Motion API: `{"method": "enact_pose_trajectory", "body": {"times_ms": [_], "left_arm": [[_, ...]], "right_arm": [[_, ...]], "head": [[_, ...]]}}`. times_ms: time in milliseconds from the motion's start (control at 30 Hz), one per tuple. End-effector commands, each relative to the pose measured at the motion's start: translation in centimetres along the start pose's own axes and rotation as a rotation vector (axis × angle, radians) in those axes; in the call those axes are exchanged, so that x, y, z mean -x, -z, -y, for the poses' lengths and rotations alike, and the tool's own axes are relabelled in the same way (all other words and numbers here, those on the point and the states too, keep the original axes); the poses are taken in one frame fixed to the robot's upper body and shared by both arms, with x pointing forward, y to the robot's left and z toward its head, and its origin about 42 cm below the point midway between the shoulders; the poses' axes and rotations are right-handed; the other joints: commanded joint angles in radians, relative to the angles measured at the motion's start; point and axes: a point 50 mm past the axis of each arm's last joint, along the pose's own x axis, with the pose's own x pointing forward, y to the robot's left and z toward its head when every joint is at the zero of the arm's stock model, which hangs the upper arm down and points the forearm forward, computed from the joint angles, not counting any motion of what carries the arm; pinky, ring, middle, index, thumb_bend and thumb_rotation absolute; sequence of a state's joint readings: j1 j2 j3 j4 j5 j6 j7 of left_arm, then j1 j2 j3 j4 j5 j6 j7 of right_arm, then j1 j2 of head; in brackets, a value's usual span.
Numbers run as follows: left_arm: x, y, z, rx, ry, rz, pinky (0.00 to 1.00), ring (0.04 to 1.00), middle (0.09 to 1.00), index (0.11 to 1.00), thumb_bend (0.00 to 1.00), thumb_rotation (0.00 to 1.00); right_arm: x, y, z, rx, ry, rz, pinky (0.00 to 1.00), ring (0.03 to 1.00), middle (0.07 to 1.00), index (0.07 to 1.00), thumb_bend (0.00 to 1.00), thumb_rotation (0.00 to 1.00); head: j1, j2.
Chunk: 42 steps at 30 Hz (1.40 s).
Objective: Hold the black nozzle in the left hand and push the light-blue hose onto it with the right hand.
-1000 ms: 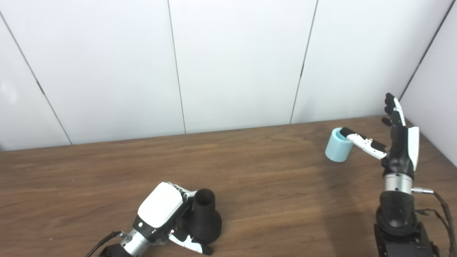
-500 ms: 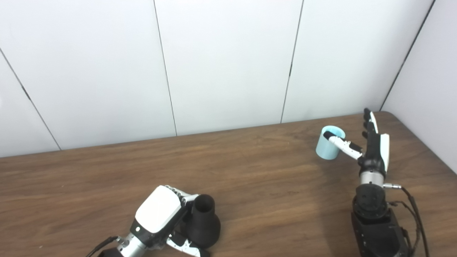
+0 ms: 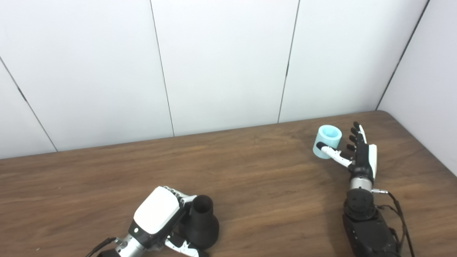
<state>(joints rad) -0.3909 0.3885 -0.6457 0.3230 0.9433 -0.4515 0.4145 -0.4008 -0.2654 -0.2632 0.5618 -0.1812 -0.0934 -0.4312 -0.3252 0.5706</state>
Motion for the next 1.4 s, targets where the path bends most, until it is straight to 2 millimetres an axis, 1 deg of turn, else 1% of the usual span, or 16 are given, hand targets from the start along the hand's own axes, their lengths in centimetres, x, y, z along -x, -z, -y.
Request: {"method": "enact_pose_trajectory", "body": {"times_ms": [0,167,500,667,833,967,1100,1233,1267,1333,1367], "left_arm": [[4.7,-2.3,4.9,0.116,0.108,-0.061,0.08,0.133,0.215,0.482,0.52,0.04],[4.8,-2.3,4.9,0.112,0.102,-0.059,0.08,0.135,0.218,0.482,0.52,0.04],[4.6,-2.5,4.9,0.114,0.106,-0.054,0.08,0.132,0.215,0.482,0.52,0.04],[4.6,-2.6,5.0,0.118,0.107,-0.057,0.08,0.132,0.216,0.482,0.52,0.04],[4.5,-2.6,5.0,0.117,0.109,-0.058,0.08,0.140,0.228,0.482,0.52,0.04],[4.6,-2.5,5.0,0.121,0.109,-0.058,0.09,0.139,0.224,0.482,0.52,0.04],[4.6,-2.6,5.0,0.123,0.107,-0.057,0.08,0.135,0.216,0.482,0.52,0.04],[4.7,-2.7,5.0,0.124,0.108,-0.056,0.08,0.134,0.216,0.482,0.52,0.04],[4.7,-2.8,5.1,0.125,0.112,-0.057,0.08,0.132,0.211,0.482,0.52,0.04],[4.8,-2.9,5.1,0.125,0.116,-0.058,0.08,0.130,0.207,0.482,0.52,0.04],[4.8,-2.9,5.2,0.123,0.119,-0.058,0.08,0.131,0.211,0.482,0.52,0.04]], "right_arm": [[0.6,1.0,-0.2,0.023,-0.021,-0.010,0.79,0.863,0.891,0.906,0.95,0.29],[1.0,1.1,-0.4,0.005,-0.040,-0.010,0.79,0.863,0.885,0.896,0.95,0.26],[0.4,0.2,-1.0,0.044,-0.059,0.027,0.77,0.838,0.848,0.872,0.95,0.28],[0.5,-0.1,-1.3,0.038,-0.071,0.032,0.76,0.826,0.838,0.856,0.95,0.26],[0.6,-0.5,-1.5,0.045,-0.073,0.044,0.70,0.767,0.777,0.789,0.94,0.22],[0.6,-0.6,-1.5,0.067,-0.069,0.034,0.67,0.742,0.749,0.746,0.94,0.22],[0.6,-0.5,-1.4,0.053,-0.065,0.017,0.61,0.678,0.688,0.706,0.93,0.21],[0.7,-0.7,-1.4,0.050,-0.051,0.015,0.55,0.629,0.637,0.637,0.91,0.18],[0.7,-0.7,-1.4,0.056,-0.047,0.020,0.52,0.604,0.617,0.617,0.90,0.17],[0.7,-0.7,-1.4,0.065,-0.035,0.028,0.43,0.526,0.568,0.582,0.88,0.14],[0.7,-0.6,-1.4,0.066,-0.026,0.031,0.34,0.433,0.505,0.568,0.87,0.12]], "head": [[-0.001,0.000],[0.002,0.004],[0.006,0.005],[0.005,0.007],[0.005,0.008],[0.004,0.009],[0.005,0.008],[0.006,0.009],[0.006,0.009],[0.005,0.010],[0.005,0.011]]}}
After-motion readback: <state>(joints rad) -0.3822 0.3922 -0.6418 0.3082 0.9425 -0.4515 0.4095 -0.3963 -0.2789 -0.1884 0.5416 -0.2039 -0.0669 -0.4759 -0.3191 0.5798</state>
